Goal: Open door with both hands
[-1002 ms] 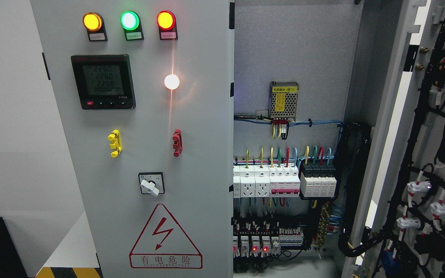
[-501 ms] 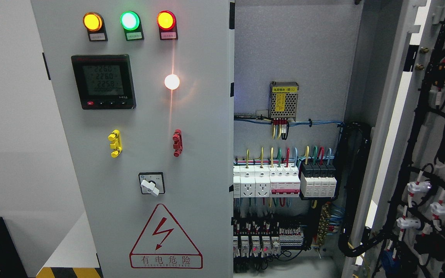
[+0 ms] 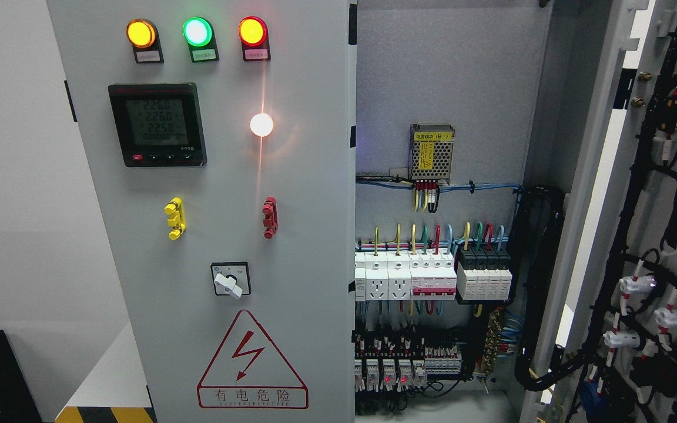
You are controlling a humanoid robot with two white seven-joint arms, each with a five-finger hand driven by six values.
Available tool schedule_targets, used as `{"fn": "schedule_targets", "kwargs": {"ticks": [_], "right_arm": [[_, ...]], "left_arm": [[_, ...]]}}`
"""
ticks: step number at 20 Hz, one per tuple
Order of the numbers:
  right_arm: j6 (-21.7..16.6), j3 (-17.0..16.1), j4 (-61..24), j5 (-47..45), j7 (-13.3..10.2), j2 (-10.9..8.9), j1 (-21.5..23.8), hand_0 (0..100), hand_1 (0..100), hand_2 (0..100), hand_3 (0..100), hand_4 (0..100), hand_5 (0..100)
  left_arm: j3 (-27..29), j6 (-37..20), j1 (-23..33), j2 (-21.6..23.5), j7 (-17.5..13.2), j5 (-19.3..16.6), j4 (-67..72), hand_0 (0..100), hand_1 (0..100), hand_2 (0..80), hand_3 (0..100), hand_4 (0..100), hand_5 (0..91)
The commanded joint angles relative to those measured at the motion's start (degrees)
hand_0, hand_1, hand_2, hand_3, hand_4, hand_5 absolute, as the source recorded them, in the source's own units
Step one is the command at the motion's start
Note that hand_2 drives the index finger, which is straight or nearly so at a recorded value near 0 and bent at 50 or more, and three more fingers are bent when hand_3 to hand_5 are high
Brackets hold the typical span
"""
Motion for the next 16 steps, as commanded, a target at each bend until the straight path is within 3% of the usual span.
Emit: {"fn": "schedule_targets", "kwargs": {"ticks": [1, 5, 8, 11, 13, 14, 16], "right_arm": [[0.02, 0.18, 0.03, 0.53, 0.0, 0.0, 0.0, 19, 0, 0, 0, 0, 0], [0.02, 0.18, 0.03, 0.53, 0.0, 0.0, 0.0, 19, 0, 0, 0, 0, 0], [0.02, 0.18, 0.03, 0.53, 0.0, 0.0, 0.0, 19, 0, 0, 0, 0, 0], [0.02, 0.18, 0.03, 0.53, 0.0, 0.0, 0.0, 19, 0, 0, 0, 0, 0], [0.02, 0.18, 0.03, 0.53, 0.0, 0.09, 0.0, 19, 0, 0, 0, 0, 0], [0.02, 0.18, 0.03, 0.53, 0.0, 0.0, 0.0, 19, 0, 0, 0, 0, 0], [0.02, 0.18, 0.03, 0.53, 0.0, 0.0, 0.0, 19, 0, 0, 0, 0, 0]], "left_arm": [[4.46, -0.86, 1.53, -15.57, -0.68, -8.9, 33.82, 0, 0, 0.0, 0, 0, 0.0], [11.5, -0.95, 0.83, -21.99, -0.86, -19.28, 45.61, 0, 0, 0.0, 0, 0, 0.0], [13.34, -0.95, -0.31, -25.59, -1.04, -24.03, 53.09, 0, 0, 0.0, 0, 0, 0.0], [23.86, -0.87, -1.45, -28.41, -1.04, -29.99, 58.8, 0, 0, 0.0, 0, 0, 0.0], [31.95, -0.87, -1.81, -30.0, -1.12, -38.06, 61.71, 0, 0, 0.0, 0, 0, 0.0], [36.51, -0.87, -1.89, -30.35, -1.3, -44.28, 62.77, 0, 0, 0.0, 0, 0, 0.0], [42.86, -0.87, -1.9, -31.23, -3.05, -53.1, 63.91, 0, 0, 0.0, 0, 0, 0.0]]}}
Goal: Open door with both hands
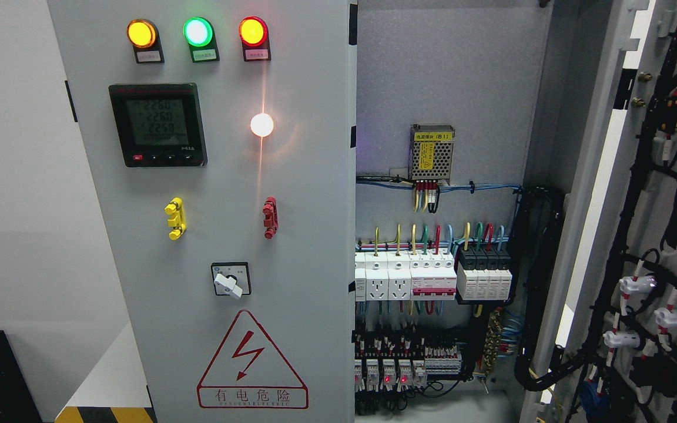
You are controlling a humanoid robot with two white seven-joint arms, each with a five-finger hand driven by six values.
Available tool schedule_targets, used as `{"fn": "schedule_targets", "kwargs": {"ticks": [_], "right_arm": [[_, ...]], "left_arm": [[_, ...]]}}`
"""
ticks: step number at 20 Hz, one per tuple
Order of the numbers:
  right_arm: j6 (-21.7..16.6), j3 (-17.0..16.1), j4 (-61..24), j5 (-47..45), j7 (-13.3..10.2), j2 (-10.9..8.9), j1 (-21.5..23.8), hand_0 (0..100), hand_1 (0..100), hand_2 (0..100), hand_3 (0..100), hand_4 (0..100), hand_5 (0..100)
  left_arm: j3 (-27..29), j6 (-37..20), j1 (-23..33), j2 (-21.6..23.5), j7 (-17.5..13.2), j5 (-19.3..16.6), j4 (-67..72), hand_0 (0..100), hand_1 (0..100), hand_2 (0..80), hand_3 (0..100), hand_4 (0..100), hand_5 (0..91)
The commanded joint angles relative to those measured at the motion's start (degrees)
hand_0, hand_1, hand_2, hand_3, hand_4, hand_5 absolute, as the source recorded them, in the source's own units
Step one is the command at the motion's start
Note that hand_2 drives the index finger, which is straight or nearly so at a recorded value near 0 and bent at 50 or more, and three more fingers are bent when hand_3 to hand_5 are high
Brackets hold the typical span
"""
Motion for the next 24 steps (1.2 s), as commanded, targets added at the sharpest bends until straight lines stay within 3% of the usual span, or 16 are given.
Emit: {"fn": "schedule_targets", "kwargs": {"ticks": [1, 6, 24], "right_arm": [[0.02, 0.17, 0.03, 0.53, 0.0, 0.0, 0.0, 19, 0, 0, 0, 0, 0], [0.02, 0.17, 0.03, 0.53, 0.0, 0.0, 0.0, 19, 0, 0, 0, 0, 0], [-0.07, 0.17, -0.06, 0.62, 0.0, 0.0, 0.0, 19, 0, 0, 0, 0, 0]], "left_arm": [[26.76, 0.17, 0.25, -10.91, -2.3, -22.12, 21.81, 0, 0, 0.0, 0, 0, 0.0], [31.27, -0.01, 1.13, -11.26, -3.18, -28.12, 22.69, 0, 0, 0.0, 0, 0, 0.0], [31.27, 0.08, 1.22, -12.14, -2.83, -28.39, 26.03, 0, 0, 0.0, 0, 0, 0.0]]}}
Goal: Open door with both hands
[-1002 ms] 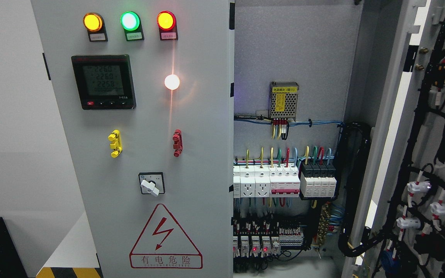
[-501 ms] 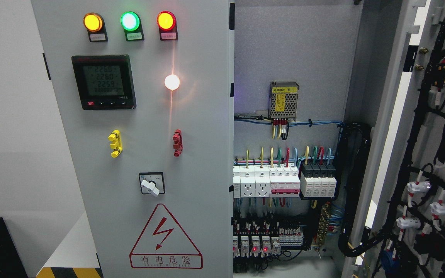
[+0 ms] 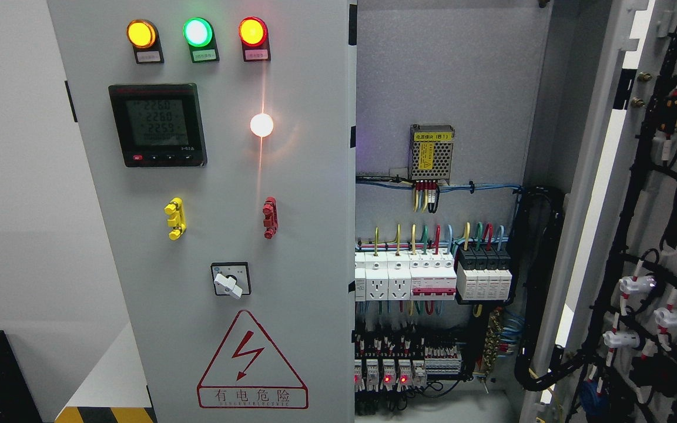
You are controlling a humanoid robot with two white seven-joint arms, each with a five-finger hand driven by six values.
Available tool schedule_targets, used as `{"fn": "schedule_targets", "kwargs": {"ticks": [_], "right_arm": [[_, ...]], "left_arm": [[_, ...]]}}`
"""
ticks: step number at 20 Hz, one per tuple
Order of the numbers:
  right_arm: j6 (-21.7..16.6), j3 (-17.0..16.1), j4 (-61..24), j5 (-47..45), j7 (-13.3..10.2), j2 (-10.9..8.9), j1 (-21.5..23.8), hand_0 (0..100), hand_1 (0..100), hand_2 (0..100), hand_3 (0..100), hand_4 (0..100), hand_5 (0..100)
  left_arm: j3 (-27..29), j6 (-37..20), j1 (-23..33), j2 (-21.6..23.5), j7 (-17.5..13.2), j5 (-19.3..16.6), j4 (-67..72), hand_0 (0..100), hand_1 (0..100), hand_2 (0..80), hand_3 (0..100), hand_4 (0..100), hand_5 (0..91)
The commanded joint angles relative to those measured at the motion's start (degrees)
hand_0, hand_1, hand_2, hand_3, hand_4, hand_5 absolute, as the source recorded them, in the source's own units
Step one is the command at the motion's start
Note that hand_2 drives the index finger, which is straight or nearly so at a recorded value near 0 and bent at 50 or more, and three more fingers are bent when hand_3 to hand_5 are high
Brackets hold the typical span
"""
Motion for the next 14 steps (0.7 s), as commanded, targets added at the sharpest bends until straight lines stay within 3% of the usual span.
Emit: {"fn": "schedule_targets", "kwargs": {"ticks": [1, 9, 14], "right_arm": [[0.02, 0.18, -0.02, 0.62, 0.0, 0.0, 0.0, 19, 0, 0, 0, 0, 0], [-0.07, 0.0, -5.64, 0.53, 0.0, 0.0, 0.53, 19, 0, 0, 0, 0, 0], [-0.15, 0.09, -18.36, 0.53, 0.0, -0.7, 3.59, 19, 0, 0, 0, 0, 0]], "left_arm": [[3.77, 0.12, -0.38, -1.08, 0.0, -1.1, 3.74, 0, 0, 0.0, 0, 0, 0.0], [3.68, 0.03, -0.38, -1.26, 0.35, -1.01, 3.48, 0, 0, 0.0, 0, 0, 0.0], [3.33, -1.54, -0.38, -1.17, 2.46, -1.01, 3.39, 0, 0, 0.0, 0, 0, 0.0]]}}
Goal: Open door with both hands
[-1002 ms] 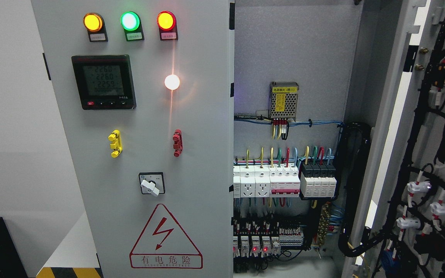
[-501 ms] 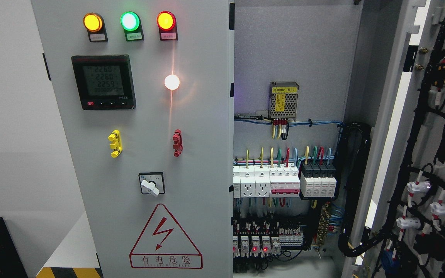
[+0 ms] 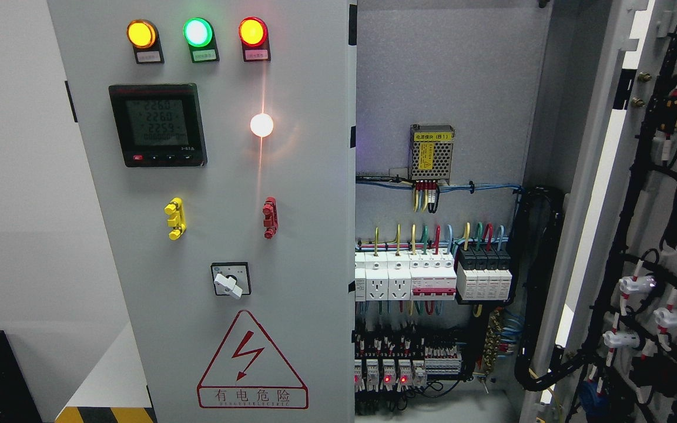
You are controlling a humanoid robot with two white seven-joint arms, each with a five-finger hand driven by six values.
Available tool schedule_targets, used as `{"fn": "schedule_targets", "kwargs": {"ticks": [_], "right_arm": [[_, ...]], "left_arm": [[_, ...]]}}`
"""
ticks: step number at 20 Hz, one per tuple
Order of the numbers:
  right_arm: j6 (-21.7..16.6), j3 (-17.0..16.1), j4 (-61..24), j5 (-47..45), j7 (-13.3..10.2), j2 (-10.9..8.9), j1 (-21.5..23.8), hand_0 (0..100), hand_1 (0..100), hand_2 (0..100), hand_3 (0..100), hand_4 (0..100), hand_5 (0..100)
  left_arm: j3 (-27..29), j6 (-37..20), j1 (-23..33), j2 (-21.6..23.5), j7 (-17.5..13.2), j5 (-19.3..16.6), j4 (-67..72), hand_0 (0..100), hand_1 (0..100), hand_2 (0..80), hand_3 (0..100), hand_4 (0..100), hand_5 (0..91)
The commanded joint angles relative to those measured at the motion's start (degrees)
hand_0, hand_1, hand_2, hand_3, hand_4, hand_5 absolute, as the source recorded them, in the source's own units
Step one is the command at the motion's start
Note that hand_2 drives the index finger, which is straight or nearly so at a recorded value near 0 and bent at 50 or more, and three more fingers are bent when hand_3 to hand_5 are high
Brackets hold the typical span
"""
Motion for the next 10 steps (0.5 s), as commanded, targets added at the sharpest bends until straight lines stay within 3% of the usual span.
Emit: {"fn": "schedule_targets", "kwargs": {"ticks": [1, 10], "right_arm": [[-0.09, 0.09, -17.52, 0.44, 0.0, -0.54, 3.26, 19, 0, 0, 0, 0, 0], [-0.18, 1.23, -46.52, 0.09, 0.0, -1.95, 13.28, 19, 0, 0, 0, 0, 0]], "left_arm": [[0.52, -3.32, 0.06, -0.22, 2.04, -0.73, 0.95, 0, 0, 0.0, 0, 0, 0.0], [0.34, -4.83, 0.5, -0.22, 7.22, -1.17, 1.04, 0, 0, 0.0, 0, 0, 0.0]]}}
